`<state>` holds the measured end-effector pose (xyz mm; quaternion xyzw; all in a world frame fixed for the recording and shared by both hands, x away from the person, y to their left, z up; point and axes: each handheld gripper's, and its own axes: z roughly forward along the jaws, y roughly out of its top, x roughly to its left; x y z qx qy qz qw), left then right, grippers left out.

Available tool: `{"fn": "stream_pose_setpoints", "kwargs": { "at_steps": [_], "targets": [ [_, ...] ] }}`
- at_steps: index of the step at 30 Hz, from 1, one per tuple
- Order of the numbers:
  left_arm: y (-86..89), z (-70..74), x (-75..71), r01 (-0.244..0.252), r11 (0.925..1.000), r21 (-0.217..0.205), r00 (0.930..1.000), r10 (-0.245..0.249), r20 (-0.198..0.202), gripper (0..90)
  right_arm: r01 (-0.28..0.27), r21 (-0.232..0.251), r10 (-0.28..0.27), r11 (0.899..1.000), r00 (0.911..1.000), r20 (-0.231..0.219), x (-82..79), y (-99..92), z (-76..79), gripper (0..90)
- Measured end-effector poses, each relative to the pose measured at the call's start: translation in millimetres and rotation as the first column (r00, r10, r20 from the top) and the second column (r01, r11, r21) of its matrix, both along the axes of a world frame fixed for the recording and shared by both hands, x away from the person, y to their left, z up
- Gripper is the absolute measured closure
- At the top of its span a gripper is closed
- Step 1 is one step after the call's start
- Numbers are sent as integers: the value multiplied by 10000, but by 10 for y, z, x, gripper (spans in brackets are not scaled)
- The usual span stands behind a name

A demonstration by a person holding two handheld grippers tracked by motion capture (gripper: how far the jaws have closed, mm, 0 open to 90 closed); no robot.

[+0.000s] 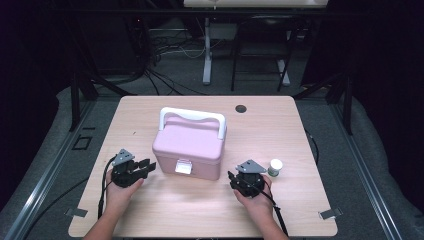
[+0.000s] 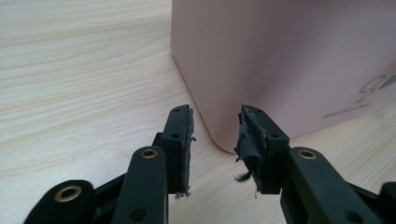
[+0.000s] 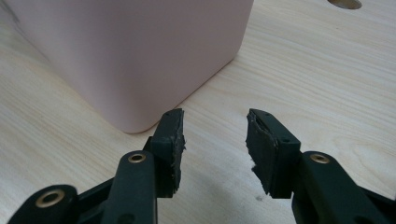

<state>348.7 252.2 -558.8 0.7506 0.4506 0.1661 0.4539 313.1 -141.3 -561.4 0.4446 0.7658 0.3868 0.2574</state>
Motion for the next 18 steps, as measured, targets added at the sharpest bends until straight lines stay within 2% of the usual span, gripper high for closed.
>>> {"fn": "stream_pose_setpoints", "kwargs": {
  "at_steps": [3, 5, 7, 9, 10, 11, 13, 14, 18],
  "targets": [
    [15, -12, 33, -39, 9998, -175, 9999, 37, -144, 640, 150, 107, -148, 9998, 9998, -116, 25, -11, 9, 543],
    [15, -7, 50, -197, 9998, 82, 9997, 199, -139, 643, 198, 159, -197, 9997, 9998, -85, 32, -14, 8, 553],
    [1, 19, 64, -57, 9992, 401, 10000, 57, -3, 656, 221, 299, -217, 9993, 9997, -137, 47, -29, 18, 582],
    [-34, 44, 94, 169, 9992, 353, 9997, -174, 151, 657, 185, 316, -180, 9993, 9997, -154, 57, -29, 30, 593],
    [-45, 55, 105, 186, 9984, 525, 9995, -199, 235, 694, 183, 329, -183, 9993, 9998, -5, 60, -20, 48, 611],
    [-48, 51, 114, 180, 9988, 445, 9995, -192, 268, 694, 183, 329, -183, 9993, 9998, -5, 60, -20, 48, 611],
    [-31, 33, 147, 202, 9996, 183, 9998, -203, 33, 718, 100, 345, -101, 9994, 9999, 26, 67, -15, 56, 618],
    [-21, 10, 175, 158, 9998, -115, 9999, -159, -60, 712, 58, 289, -58, 9996, 10000, -2, 72, -6, 53, 629],
    [-24, -1, 200, 137, 9996, -260, 9997, -142, -186, 725, 40, 304, -41, 9995, 10000, 7, 89, 5, 35, 635]
  ]
}}
